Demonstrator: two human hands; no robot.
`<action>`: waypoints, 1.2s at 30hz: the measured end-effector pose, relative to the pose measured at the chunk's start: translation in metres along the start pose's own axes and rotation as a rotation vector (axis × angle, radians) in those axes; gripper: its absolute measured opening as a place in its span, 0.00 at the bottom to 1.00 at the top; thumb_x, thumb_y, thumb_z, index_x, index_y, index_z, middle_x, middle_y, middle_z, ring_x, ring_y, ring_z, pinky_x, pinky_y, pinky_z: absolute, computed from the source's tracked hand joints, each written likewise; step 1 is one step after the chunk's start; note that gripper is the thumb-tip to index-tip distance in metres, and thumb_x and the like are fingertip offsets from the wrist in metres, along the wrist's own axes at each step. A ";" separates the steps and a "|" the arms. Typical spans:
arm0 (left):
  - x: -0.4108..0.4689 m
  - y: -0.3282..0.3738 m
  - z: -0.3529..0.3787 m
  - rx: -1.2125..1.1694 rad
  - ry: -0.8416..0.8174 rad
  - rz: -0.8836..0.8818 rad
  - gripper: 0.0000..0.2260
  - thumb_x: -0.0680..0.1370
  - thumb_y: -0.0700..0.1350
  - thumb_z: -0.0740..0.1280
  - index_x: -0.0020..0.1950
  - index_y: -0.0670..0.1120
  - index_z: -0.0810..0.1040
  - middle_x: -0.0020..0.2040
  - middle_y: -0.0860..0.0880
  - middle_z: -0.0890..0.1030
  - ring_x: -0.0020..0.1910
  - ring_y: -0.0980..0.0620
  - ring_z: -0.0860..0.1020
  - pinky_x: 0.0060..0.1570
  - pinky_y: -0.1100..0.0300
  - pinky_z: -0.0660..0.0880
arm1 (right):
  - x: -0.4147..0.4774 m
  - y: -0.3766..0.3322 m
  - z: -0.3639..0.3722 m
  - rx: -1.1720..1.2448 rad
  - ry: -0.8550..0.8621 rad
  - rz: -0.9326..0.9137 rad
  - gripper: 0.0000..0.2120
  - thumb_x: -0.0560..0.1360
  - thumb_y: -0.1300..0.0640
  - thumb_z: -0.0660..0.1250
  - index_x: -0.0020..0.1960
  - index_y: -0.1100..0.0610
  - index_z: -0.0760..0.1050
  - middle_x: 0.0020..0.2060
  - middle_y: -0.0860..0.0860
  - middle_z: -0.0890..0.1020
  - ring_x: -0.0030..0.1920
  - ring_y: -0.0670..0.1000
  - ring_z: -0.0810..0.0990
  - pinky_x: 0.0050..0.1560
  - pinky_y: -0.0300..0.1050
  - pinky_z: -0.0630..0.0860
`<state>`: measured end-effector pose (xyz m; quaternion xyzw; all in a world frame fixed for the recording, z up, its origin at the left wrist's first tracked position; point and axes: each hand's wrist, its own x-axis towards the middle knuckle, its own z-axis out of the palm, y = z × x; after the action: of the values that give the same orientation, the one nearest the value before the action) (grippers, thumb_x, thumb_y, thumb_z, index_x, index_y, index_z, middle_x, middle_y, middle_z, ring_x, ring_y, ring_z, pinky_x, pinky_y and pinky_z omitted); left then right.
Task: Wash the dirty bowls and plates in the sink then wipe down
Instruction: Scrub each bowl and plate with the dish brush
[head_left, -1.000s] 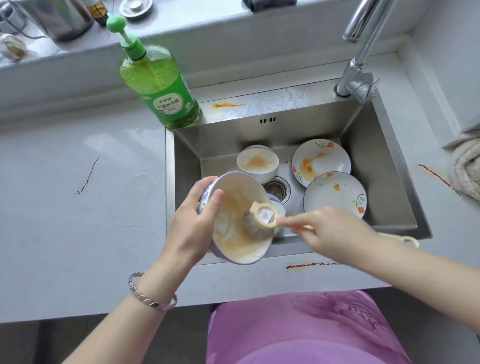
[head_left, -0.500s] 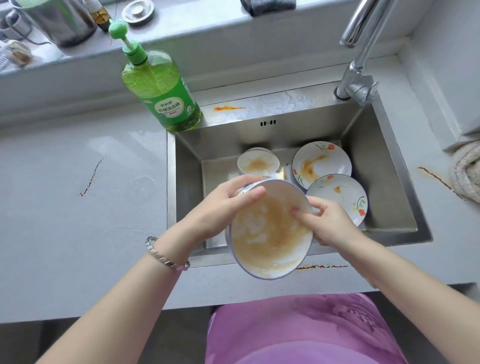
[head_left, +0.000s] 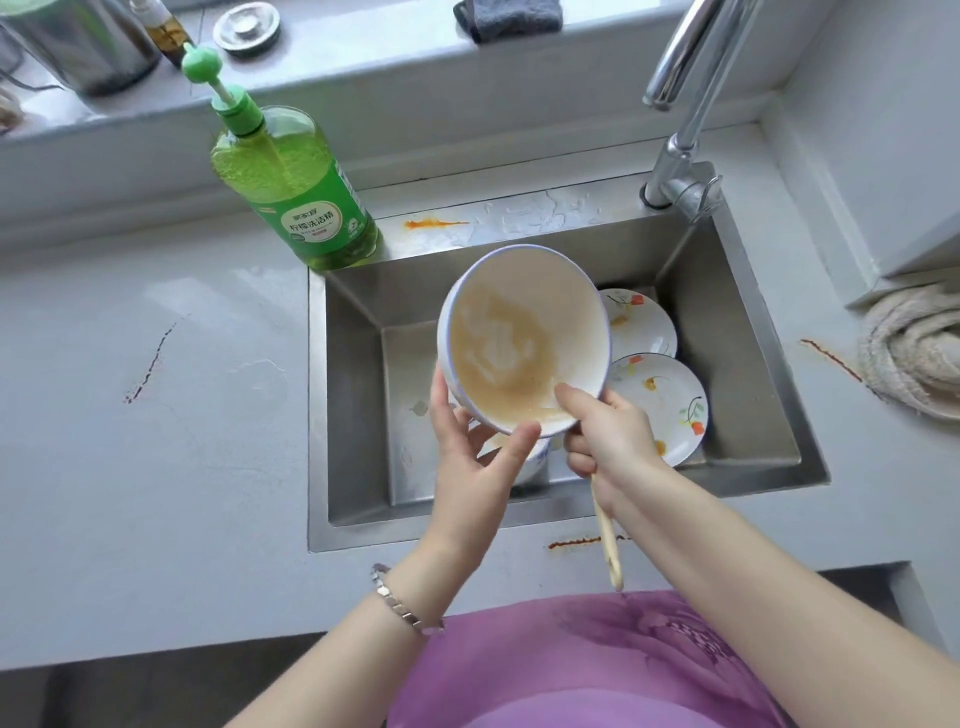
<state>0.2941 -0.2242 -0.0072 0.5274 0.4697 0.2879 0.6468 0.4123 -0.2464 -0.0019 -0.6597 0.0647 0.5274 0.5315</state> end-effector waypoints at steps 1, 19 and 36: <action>0.002 0.001 0.004 -0.032 0.046 0.023 0.41 0.66 0.52 0.71 0.73 0.56 0.52 0.66 0.48 0.72 0.60 0.56 0.76 0.56 0.63 0.75 | -0.003 0.000 0.004 0.000 -0.021 0.000 0.09 0.76 0.62 0.64 0.38 0.54 0.70 0.27 0.50 0.62 0.18 0.43 0.55 0.18 0.34 0.51; 0.022 0.021 -0.045 0.199 0.196 0.250 0.23 0.72 0.62 0.55 0.65 0.55 0.70 0.59 0.59 0.76 0.57 0.64 0.74 0.56 0.67 0.70 | -0.046 -0.023 -0.037 -1.399 -0.313 -0.649 0.14 0.79 0.47 0.56 0.61 0.32 0.70 0.21 0.37 0.72 0.27 0.42 0.69 0.32 0.35 0.66; 0.015 0.025 -0.054 0.286 0.154 0.134 0.21 0.71 0.64 0.58 0.59 0.57 0.74 0.51 0.57 0.80 0.53 0.54 0.78 0.56 0.45 0.74 | -0.053 -0.032 -0.006 -0.964 -0.652 -0.152 0.12 0.78 0.52 0.60 0.57 0.40 0.76 0.14 0.42 0.66 0.17 0.43 0.60 0.21 0.31 0.57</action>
<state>0.2538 -0.1816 0.0119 0.6206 0.5179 0.3000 0.5066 0.4141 -0.2624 0.0579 -0.6335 -0.3967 0.6334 0.2001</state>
